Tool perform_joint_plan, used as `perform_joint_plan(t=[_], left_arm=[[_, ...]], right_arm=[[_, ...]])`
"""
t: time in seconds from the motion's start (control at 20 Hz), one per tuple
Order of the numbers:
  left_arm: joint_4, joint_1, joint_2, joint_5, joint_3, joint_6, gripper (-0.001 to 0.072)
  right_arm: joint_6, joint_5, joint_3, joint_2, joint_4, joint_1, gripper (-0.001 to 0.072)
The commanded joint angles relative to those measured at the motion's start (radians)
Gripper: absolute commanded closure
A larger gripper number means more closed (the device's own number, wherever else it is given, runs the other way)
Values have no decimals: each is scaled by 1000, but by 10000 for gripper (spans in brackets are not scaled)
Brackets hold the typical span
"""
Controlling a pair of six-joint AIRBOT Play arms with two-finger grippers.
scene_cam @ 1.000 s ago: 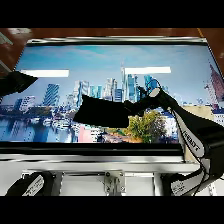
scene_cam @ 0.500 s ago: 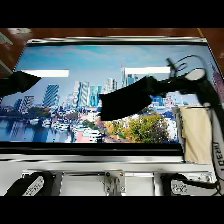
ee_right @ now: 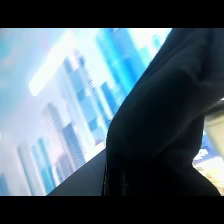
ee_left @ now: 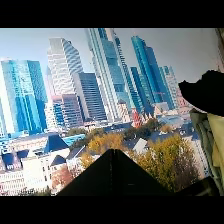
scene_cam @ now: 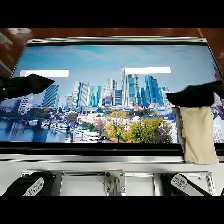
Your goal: Fold the shirts.
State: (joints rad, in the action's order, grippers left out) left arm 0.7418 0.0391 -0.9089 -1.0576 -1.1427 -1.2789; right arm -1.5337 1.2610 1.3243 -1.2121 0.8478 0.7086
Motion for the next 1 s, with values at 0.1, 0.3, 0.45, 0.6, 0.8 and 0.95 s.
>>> perform_joint_plan(t=[0.1, 0.3, 0.45, 0.6, 0.8, 0.95], left_arm=[[2, -128, -1, -2, 0, 2, 670], [4, -164, -1, -1, 0, 2, 670], [5, -164, -1, 3, 0, 3, 670], [4, -164, 0, 6, 0, 2, 670], [3, -164, 0, 2, 0, 3, 670], [3, -164, 0, 2, 0, 2, 670]], right_arm=[[-21, 130, 1, 19, 25, 238, 643], [-41, 276, 1, 23, 28, 331, 643], [-67, 384, 1, 91, 201, 372, 643], [-105, 420, -7, 151, 415, 397, 644], [-94, 454, -142, 157, 453, 397, 644], [-69, 470, -301, 163, 550, 398, 643]])
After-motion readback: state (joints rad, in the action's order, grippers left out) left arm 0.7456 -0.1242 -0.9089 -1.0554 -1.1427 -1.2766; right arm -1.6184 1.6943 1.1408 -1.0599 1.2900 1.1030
